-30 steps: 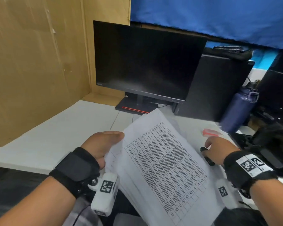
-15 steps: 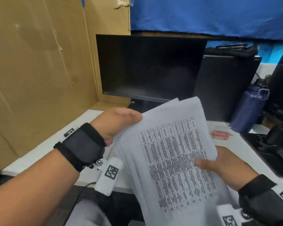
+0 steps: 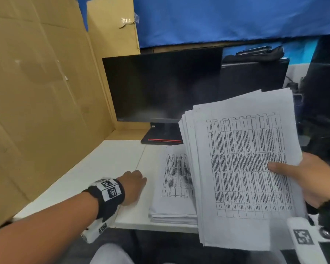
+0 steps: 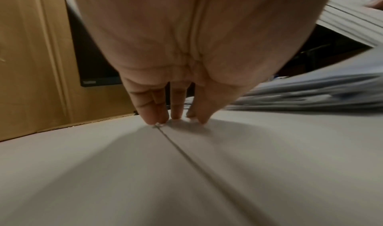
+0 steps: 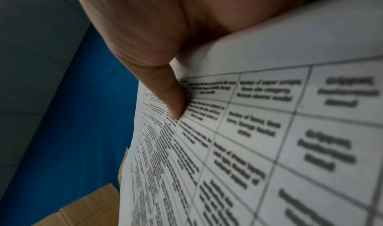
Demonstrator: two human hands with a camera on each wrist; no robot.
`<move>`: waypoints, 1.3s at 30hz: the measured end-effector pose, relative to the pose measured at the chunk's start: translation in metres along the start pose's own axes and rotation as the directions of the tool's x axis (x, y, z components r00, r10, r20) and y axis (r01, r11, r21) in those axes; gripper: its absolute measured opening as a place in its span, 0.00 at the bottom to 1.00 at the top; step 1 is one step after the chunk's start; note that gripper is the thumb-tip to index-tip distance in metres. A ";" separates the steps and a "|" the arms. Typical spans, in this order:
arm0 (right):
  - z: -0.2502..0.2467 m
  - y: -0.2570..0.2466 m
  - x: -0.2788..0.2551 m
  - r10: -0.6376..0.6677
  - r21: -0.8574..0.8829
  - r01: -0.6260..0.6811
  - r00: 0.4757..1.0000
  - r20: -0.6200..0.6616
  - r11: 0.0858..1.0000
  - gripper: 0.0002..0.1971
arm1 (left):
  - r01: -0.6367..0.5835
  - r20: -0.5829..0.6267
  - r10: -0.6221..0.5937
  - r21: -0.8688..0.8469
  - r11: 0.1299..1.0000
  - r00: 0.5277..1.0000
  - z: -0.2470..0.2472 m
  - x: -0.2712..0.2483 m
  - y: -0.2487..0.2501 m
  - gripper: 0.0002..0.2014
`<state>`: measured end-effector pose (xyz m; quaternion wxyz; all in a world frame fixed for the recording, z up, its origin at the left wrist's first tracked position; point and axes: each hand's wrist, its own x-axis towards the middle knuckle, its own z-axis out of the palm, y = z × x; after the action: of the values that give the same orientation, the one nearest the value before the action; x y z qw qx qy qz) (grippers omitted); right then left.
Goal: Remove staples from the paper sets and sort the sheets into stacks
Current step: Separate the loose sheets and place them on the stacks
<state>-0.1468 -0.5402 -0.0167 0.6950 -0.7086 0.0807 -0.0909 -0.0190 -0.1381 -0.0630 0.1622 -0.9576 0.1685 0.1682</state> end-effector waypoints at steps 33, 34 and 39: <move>0.013 0.008 -0.001 -0.008 0.001 0.008 0.999 -0.049 1.000 0.22 | -0.131 -0.401 0.137 0.043 0.990 0.906 0.082 -0.107 0.027 0.21; 0.011 0.008 0.000 -0.011 -0.018 0.010 0.998 -0.062 1.000 0.21 | -0.162 -0.426 0.142 -0.011 0.987 0.894 0.084 -0.111 0.033 0.19; 0.016 0.007 -0.003 -0.011 -0.065 0.007 0.998 -0.068 0.998 0.21 | -0.323 -0.216 0.255 -0.400 0.858 0.943 0.083 -0.112 0.092 0.05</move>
<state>-0.1462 -0.5245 -0.0238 0.6683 -0.7275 0.1041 -0.1155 -0.1756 -0.1598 -0.1180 -0.0935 -0.9434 0.2815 0.1485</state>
